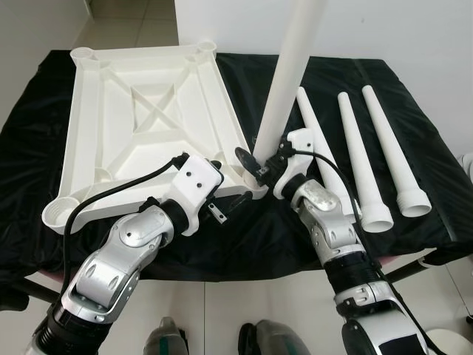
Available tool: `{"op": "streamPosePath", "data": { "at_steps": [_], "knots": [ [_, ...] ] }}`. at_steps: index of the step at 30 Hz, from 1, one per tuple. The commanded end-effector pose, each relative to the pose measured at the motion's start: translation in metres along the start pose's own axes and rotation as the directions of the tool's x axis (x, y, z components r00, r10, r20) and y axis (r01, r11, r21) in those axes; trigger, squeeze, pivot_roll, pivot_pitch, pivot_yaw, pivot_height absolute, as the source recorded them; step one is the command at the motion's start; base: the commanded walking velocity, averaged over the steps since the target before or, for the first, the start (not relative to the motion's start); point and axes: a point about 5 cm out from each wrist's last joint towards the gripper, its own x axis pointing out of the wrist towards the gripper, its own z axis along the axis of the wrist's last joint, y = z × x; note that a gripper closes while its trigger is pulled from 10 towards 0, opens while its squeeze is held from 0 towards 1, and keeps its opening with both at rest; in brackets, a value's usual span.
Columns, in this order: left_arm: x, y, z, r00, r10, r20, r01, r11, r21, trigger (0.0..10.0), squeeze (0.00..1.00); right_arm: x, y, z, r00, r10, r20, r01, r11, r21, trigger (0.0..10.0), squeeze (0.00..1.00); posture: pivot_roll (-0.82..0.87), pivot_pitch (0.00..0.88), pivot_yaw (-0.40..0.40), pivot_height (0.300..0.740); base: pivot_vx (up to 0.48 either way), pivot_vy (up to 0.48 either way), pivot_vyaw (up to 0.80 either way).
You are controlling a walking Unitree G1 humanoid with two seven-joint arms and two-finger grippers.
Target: Building children table
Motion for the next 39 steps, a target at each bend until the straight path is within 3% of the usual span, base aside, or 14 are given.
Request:
{"op": "streamPosePath", "data": {
  "at_steps": [1,13,26,28,35,37,39],
  "knots": [
    [-0.002,-0.001,0.003,1.0,-0.001,0.007,0.001,1.0,0.0,10.0,0.0,-0.01,-0.012,-0.037,0.972,-0.066,-0.225,0.096,0.987,0.128,10.0,0.0,-0.02,0.089,-0.026,0.74,0.0,0.0,0.0],
    [-0.002,-0.002,0.004,1.0,-0.004,0.01,0.004,1.0,-0.003,10.0,0.0,0.0,-0.021,-0.029,0.966,-0.065,-0.249,0.107,0.982,0.158,10.0,0.0,-0.02,0.092,-0.032,0.74,0.0,0.0,0.0],
    [-0.002,-0.002,0.005,1.0,0.001,0.012,-0.001,1.0,-0.002,10.0,0.0,-0.008,-0.018,-0.041,0.958,-0.056,-0.28,0.094,0.988,0.125,10.0,0.0,-0.03,0.094,-0.032,0.74,0.0,0.0,0.0],
    [-0.002,-0.001,0.005,1.0,0.001,0.013,-0.001,1.0,-0.001,10.0,0.0,-0.015,-0.014,-0.044,0.974,-0.069,-0.215,0.072,0.997,0.005,10.0,0.0,-0.03,0.095,-0.033,0.74,0.0,0.0,0.0],
    [-0.002,-0.002,0.005,1.0,0.001,0.014,-0.001,1.0,-0.002,10.0,0.0,-0.024,-0.005,-0.047,0.992,-0.054,-0.111,0.042,0.993,-0.106,10.0,0.0,-0.03,0.098,-0.031,0.74,0.0,0.0,0.0],
    [-0.003,-0.002,0.005,1.0,-0.001,0.012,0.001,1.0,-0.003,10.0,0.0,-0.033,-0.001,-0.049,0.997,-0.067,-0.039,0.057,0.978,-0.202,10.0,0.0,-0.03,0.1,-0.028,0.74,0.0,0.0,0.0],
    [-0.003,-0.002,0.005,1.0,-0.002,0.01,0.002,1.0,-0.003,10.0,0.0,-0.036,0.0,-0.049,0.997,-0.069,-0.014,0.064,0.969,-0.237,10.0,0.0,-0.03,0.102,-0.025,0.74,0.0,0.0,0.0]
  ]
}}
